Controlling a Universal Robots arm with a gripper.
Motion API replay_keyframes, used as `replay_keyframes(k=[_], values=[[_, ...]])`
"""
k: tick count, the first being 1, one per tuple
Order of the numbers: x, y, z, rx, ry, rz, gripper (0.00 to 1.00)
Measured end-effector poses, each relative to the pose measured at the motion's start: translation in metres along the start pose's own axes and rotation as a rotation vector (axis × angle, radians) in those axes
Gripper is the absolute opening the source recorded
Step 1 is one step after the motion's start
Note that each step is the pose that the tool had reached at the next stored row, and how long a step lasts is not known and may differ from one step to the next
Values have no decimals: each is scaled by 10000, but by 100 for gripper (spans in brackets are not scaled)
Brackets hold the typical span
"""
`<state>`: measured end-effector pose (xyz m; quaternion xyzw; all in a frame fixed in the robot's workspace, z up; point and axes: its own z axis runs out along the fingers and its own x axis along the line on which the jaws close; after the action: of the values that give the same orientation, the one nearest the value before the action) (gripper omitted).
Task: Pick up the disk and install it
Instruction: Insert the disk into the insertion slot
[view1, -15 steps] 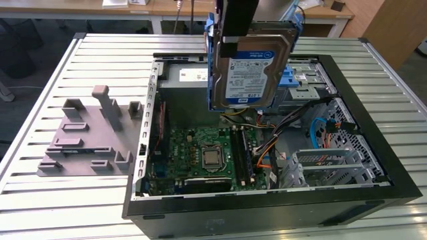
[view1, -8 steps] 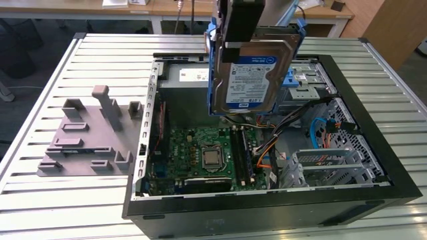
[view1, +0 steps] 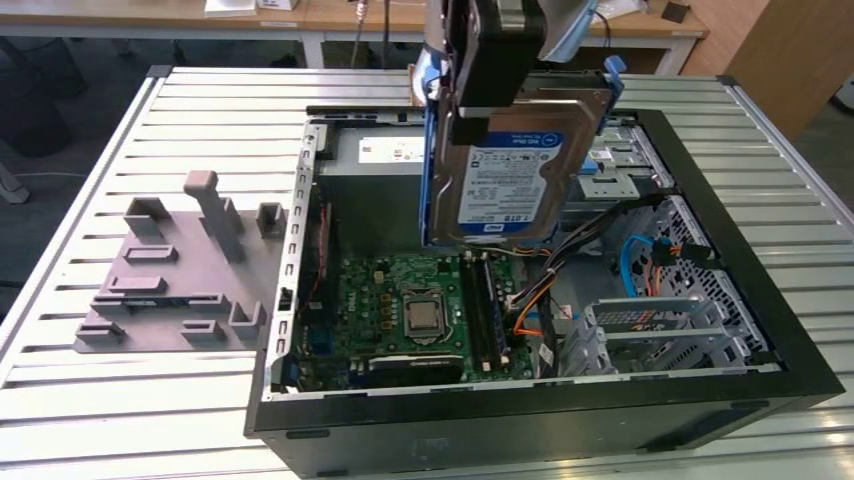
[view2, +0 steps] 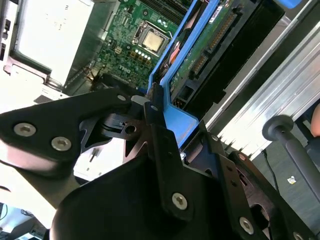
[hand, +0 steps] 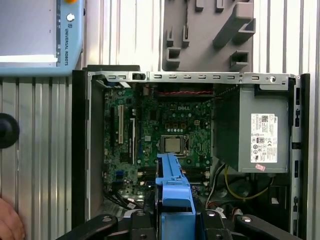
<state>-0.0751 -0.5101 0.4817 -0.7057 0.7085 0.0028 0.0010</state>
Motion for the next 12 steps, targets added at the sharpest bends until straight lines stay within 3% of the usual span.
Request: replay_keyframes(k=[6,12], values=[[44,-133,30,-8,-2,0,36],[74,-153,52,-8,0,2,36]])
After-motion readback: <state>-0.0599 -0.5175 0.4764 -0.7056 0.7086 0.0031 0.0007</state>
